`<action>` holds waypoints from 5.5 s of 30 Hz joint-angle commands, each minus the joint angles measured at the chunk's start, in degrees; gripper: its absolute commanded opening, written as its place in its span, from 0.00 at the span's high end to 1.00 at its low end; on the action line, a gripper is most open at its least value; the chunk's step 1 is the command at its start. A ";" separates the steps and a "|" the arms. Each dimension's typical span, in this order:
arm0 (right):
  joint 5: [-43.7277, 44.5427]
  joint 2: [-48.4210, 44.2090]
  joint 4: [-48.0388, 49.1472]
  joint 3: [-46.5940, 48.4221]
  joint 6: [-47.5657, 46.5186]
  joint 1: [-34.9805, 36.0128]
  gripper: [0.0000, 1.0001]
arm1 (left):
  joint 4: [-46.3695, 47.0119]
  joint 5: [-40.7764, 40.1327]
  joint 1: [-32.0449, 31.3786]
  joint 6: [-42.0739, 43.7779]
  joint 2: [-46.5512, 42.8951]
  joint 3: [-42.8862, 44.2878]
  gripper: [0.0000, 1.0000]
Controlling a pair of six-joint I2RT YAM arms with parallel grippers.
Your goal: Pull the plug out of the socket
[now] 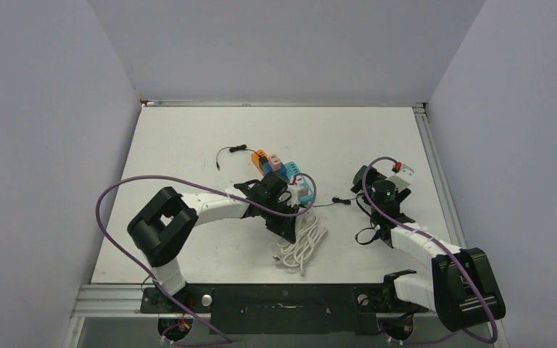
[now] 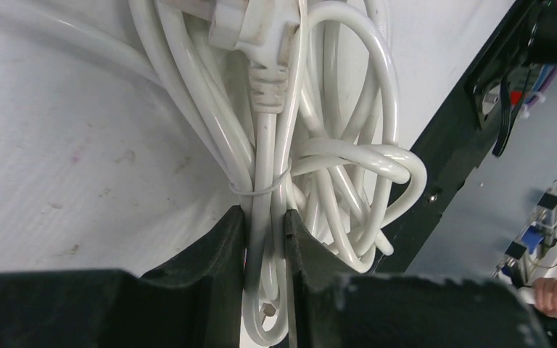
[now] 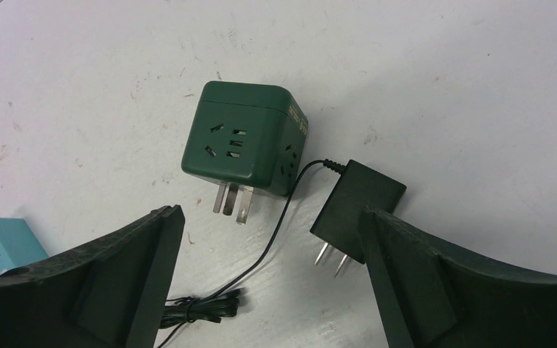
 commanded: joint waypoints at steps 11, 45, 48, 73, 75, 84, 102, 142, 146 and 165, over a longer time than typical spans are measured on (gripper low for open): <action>-4.05 -6.80 8.23 -3.10 -3.49 -0.25 0.02 | -3.47 -13.10 -1.72 6.31 -11.49 3.57 0.21; -13.78 31.21 -9.63 45.90 -20.68 30.50 0.18 | 10.29 -0.82 32.29 -17.26 -2.58 7.03 0.25; -12.52 33.25 -10.75 47.29 -20.53 31.05 0.19 | 10.52 -0.86 32.28 -17.58 -2.11 6.97 0.27; -0.69 30.68 -9.51 40.53 -22.84 35.64 0.92 | 15.68 4.21 31.11 -22.40 1.65 5.06 0.48; -0.75 28.65 -9.04 38.20 -22.38 35.92 0.93 | 18.31 5.64 30.59 -23.69 2.13 4.56 0.48; -0.80 24.23 -8.01 33.38 -21.42 36.99 0.94 | 23.17 8.13 28.10 -26.40 2.41 2.76 0.48; 0.84 24.93 -7.17 32.57 -20.91 37.06 0.79 | 18.28 5.30 24.72 -23.06 6.83 4.96 0.56; 3.65 21.52 -3.04 29.13 -19.21 34.52 0.58 | 8.06 -1.17 20.20 -17.17 9.97 8.47 0.76; 3.67 22.60 -3.24 29.68 -18.69 34.07 0.61 | 8.11 -1.00 20.00 -17.18 10.12 8.61 0.76; -5.72 21.46 -2.11 26.15 -10.67 25.26 0.87 | 8.84 -0.18 20.09 -17.77 11.61 8.29 0.77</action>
